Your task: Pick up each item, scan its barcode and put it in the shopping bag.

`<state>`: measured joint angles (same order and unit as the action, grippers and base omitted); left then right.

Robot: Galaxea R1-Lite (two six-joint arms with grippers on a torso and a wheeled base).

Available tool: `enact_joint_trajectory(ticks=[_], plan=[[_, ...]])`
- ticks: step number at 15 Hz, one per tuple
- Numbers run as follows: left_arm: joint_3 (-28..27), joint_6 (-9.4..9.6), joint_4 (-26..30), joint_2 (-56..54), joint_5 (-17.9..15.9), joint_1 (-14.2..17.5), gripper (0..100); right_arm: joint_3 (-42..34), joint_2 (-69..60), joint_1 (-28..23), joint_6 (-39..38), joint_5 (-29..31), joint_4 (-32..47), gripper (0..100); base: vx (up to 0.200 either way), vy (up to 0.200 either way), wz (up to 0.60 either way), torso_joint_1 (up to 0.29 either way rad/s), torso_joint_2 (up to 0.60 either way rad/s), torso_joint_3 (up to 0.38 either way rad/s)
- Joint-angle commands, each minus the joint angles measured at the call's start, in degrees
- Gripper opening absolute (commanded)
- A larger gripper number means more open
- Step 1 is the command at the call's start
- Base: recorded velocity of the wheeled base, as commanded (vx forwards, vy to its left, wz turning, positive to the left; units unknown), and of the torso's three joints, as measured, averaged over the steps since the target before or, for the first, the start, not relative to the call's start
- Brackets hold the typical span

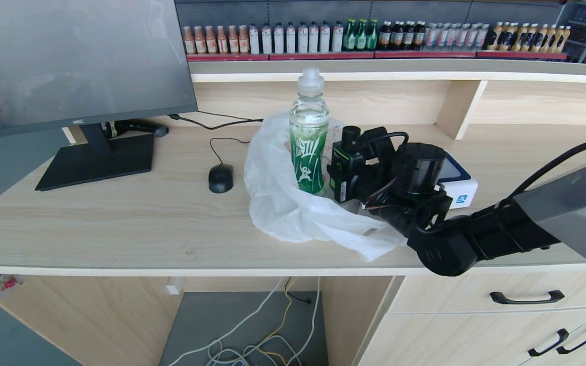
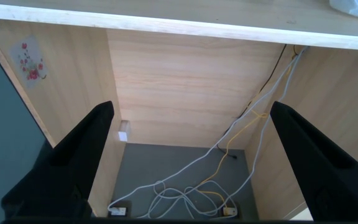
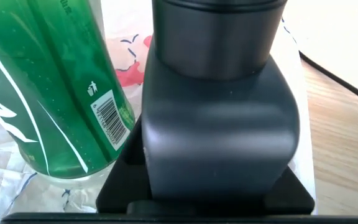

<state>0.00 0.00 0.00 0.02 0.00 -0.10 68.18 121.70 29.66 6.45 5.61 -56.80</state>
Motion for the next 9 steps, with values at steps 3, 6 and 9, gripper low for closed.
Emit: enact_joint_trajectory(ticks=[3,6,9], plan=[[0.0,0.0,0.0,0.0,0.0,0.0,100,-1.0,0.6,0.0,0.1,0.0,-1.3,0,0.0,0.0,0.0,0.0,0.0,0.0],[0.0,0.0,0.0,0.0,0.0,0.0,100,-1.6,0.5,0.0,0.1,0.1,-1.4,100,0.0,0.0,0.0,0.0,0.0,0.0],[0.0,0.0,0.0,0.0,0.0,0.0,100,-0.1,-0.1,0.1,0.1,0.2,-1.5,100,0.0,0.0,0.0,0.0,0.0,0.0]])
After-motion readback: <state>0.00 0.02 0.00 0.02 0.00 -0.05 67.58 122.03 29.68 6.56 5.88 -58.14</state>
